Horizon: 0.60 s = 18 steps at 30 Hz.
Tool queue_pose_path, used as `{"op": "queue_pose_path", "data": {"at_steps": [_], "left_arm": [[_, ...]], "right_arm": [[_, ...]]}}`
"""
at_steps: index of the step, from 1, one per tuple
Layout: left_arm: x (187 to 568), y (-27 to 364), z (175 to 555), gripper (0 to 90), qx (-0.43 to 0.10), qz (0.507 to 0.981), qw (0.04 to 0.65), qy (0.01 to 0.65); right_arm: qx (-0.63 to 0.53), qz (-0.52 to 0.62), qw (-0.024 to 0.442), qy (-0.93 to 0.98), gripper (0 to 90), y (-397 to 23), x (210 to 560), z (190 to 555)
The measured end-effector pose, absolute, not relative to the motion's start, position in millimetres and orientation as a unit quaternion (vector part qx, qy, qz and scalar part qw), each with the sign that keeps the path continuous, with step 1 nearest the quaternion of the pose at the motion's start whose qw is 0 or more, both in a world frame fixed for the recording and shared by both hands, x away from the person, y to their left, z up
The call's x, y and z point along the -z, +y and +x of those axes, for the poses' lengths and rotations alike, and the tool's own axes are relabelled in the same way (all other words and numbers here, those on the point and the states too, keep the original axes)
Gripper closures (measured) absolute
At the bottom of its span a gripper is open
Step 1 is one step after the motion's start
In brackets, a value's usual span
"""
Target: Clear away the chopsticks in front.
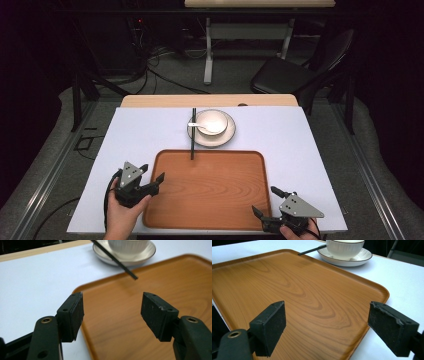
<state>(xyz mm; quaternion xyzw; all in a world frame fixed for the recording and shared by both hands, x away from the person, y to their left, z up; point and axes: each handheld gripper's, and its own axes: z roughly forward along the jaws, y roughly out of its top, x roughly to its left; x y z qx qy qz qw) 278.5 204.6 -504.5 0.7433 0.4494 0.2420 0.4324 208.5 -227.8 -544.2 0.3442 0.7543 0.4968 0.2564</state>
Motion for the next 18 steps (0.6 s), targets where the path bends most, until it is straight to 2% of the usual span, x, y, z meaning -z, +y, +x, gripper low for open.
{"op": "queue_pose_path", "data": {"at_steps": [12,18], "left_arm": [[483.7,185.1,316.4,34.8,-0.264,0.754,0.395,0.453],[478.3,180.6,336.2,39.9,-0.260,0.740,0.409,0.467]], "right_arm": [[-0.496,0.351,0.253,0.753,14.4,-229.0,545.0,209.3],[-0.496,0.354,0.253,0.752,14.4,-229.5,545.6,210.1]]}}
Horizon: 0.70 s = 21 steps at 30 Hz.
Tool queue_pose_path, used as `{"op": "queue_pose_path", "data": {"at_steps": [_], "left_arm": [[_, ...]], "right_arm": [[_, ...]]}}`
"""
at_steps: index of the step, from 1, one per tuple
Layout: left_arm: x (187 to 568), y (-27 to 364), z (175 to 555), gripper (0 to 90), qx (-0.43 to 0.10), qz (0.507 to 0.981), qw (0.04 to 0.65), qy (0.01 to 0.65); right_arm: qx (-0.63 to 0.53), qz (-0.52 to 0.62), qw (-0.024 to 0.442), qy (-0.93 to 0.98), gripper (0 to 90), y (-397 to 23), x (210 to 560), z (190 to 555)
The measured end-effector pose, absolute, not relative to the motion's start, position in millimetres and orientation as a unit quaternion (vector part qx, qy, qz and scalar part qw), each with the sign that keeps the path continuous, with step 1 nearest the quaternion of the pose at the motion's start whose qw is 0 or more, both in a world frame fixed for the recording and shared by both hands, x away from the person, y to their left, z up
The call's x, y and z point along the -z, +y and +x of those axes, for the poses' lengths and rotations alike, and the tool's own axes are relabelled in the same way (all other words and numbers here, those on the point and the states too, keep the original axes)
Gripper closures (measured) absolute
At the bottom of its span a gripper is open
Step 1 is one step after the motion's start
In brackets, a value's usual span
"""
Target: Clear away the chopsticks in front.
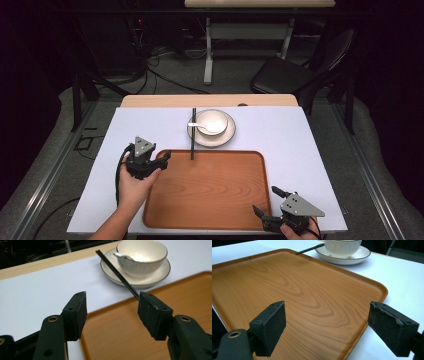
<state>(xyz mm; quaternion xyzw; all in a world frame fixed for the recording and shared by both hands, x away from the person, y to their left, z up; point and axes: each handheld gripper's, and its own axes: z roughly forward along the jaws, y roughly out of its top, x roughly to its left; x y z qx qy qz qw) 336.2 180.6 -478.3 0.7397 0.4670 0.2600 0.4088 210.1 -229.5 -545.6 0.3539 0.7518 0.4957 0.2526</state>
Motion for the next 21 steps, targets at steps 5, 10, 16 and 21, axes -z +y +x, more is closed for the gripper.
{"op": "queue_pose_path", "data": {"at_steps": [5,10,16,21], "left_arm": [[474.1,172.2,349.6,34.9,-0.261,0.738,0.408,0.470],[470.4,162.2,358.4,35.1,-0.260,0.749,0.402,0.458],[470.5,153.0,369.8,38.5,-0.239,0.745,0.405,0.474],[471.4,147.7,379.5,40.1,-0.232,0.745,0.388,0.491]], "right_arm": [[-0.495,0.355,0.251,0.752,14.4,-230.0,545.9,210.8],[-0.496,0.355,0.252,0.752,14.5,-230.5,545.6,210.6],[-0.495,0.357,0.252,0.751,14.4,-231.4,545.4,210.4],[-0.496,0.358,0.250,0.750,14.4,-231.6,545.5,210.5]]}}
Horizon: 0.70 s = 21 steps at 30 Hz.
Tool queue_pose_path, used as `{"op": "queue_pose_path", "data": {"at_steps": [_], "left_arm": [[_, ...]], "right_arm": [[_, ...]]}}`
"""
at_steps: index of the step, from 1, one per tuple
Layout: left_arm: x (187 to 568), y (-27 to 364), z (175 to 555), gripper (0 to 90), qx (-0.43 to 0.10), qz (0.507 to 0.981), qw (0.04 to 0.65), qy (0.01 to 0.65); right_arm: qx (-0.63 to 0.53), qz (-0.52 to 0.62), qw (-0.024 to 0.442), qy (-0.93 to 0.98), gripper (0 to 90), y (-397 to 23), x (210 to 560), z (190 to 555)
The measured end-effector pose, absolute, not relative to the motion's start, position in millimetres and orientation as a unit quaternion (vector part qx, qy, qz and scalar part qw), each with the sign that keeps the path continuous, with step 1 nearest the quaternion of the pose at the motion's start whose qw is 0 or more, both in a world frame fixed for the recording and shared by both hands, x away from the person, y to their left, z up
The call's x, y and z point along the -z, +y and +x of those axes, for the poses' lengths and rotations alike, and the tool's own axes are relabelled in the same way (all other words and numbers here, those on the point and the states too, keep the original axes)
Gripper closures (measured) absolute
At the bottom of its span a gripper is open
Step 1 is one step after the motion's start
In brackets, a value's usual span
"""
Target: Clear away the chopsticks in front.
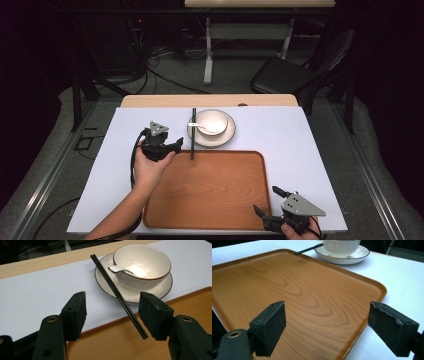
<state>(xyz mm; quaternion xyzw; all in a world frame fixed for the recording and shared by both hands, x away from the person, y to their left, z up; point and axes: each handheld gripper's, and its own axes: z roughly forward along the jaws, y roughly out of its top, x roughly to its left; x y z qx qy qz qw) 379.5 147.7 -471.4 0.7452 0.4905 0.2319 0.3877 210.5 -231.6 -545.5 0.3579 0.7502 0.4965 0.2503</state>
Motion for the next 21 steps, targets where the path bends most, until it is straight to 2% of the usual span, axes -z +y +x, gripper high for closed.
{"op": "queue_pose_path", "data": {"at_steps": [2,11,21], "left_arm": [[471.5,145.8,384.4,46.5,-0.225,0.747,0.381,0.496],[474.8,122.3,402.9,57.2,-0.200,0.761,0.366,0.497],[498.5,103.3,421.8,62.1,-0.183,0.764,0.337,0.519]], "right_arm": [[-0.497,0.359,0.250,0.749,14.5,-231.7,545.5,210.6],[-0.498,0.358,0.248,0.750,14.4,-232.5,545.2,210.5],[-0.502,0.357,0.245,0.749,14.4,-234.9,544.6,209.9]]}}
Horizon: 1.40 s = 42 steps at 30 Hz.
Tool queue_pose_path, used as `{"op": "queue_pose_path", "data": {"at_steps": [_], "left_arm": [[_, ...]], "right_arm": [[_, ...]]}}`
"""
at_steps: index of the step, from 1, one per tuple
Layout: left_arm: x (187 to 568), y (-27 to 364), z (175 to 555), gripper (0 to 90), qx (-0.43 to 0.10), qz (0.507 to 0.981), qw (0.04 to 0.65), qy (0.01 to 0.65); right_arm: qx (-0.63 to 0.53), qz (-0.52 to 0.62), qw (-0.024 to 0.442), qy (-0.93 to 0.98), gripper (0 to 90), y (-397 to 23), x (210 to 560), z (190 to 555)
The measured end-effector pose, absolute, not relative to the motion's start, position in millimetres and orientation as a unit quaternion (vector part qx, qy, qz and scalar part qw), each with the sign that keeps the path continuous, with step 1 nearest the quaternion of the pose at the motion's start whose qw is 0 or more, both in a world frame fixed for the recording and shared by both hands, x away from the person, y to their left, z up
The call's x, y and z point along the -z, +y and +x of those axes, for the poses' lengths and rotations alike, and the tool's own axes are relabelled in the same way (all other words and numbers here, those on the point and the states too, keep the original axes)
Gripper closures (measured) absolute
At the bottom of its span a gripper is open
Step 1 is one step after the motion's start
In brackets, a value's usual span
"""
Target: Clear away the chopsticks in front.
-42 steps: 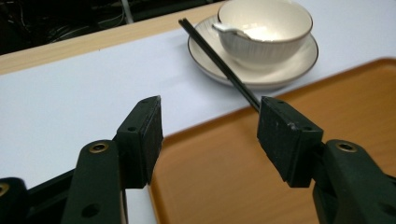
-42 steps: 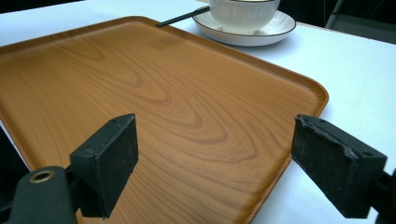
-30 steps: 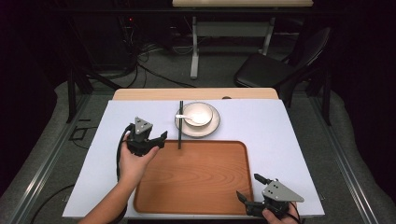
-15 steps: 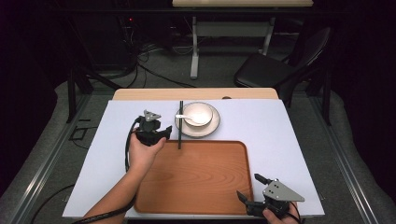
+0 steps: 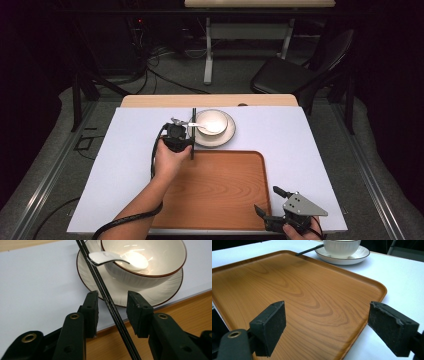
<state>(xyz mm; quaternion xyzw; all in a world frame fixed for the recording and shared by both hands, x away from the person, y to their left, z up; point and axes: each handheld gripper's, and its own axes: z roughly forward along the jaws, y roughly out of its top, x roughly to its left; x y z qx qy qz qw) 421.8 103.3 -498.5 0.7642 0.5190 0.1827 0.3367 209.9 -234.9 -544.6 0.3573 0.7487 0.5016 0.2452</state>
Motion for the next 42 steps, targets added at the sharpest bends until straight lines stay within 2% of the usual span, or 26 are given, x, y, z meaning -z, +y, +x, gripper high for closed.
{"op": "queue_pose_path", "data": {"at_steps": [5,11,33,42], "left_arm": [[505.6,102.9,425.1,62.9,-0.171,0.761,0.329,0.532],[509.0,107.0,427.4,67.8,-0.161,0.759,0.318,0.545],[518.7,104.5,433.5,69.5,-0.135,0.747,0.319,0.568],[518.1,108.3,437.3,76.7,-0.122,0.749,0.299,0.578]], "right_arm": [[-0.503,0.357,0.244,0.748,14.4,-234.7,544.3,209.5],[-0.504,0.357,0.242,0.748,14.4,-234.7,544.2,209.5],[-0.507,0.358,0.236,0.747,14.5,-235.0,544.6,209.6],[-0.509,0.359,0.236,0.746,14.4,-235.6,544.5,209.6]]}}
